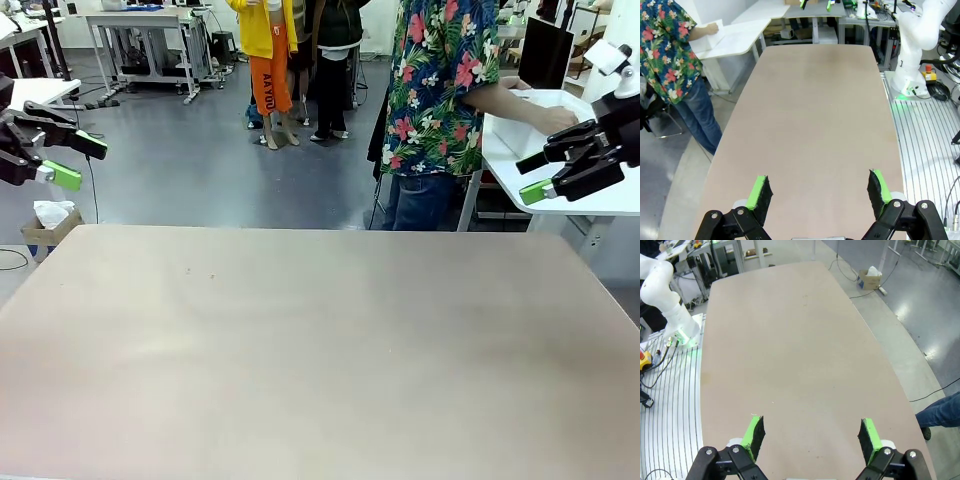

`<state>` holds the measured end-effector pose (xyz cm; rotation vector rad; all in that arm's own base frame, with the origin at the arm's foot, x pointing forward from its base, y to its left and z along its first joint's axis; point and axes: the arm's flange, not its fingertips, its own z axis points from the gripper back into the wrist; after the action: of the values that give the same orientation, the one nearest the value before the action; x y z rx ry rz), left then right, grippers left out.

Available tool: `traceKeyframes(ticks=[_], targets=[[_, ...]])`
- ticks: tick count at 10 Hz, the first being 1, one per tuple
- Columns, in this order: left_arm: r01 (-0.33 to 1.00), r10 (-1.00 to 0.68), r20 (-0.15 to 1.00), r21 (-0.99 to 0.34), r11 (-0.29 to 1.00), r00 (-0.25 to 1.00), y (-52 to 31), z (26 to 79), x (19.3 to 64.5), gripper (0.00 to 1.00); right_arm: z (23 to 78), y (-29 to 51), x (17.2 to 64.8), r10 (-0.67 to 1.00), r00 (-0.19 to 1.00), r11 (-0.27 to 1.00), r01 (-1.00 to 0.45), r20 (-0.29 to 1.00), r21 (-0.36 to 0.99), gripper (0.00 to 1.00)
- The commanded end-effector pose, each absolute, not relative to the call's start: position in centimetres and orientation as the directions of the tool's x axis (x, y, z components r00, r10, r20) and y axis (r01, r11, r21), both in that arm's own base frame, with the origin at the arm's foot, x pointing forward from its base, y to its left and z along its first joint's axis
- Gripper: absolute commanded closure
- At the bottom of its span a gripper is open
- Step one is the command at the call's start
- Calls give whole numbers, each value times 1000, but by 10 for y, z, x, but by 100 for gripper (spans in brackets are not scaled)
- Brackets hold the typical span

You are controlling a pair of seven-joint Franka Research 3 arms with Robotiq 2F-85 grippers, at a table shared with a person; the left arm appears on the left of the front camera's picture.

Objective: Stack the cups and store them in the basket.
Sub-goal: Place the stack of Reusable plastic cups into the Pantry Basket.

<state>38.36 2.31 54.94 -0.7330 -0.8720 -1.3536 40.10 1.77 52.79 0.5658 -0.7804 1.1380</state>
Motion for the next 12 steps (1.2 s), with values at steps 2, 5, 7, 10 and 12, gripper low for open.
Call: traceKeyframes(ticks=[2,5,7,10,12], targets=[[995,-506,863,41,91,11,22,551,385,0,530,19,401,568,222,338,-941,792,21,0],[995,-506,863,41,91,11,22,551,385,0,530,19,401,568,222,338,-941,792,21,0],[995,-506,863,41,91,11,22,551,385,0,530,19,401,568,222,338,-941,792,21,0],[995,-506,863,41,91,11,22,551,385,0,530,19,401,568,222,338,-941,792,21,0],[995,-506,863,41,91,11,22,551,385,0,530,19,401,568,222,338,-941,792,21,0]])
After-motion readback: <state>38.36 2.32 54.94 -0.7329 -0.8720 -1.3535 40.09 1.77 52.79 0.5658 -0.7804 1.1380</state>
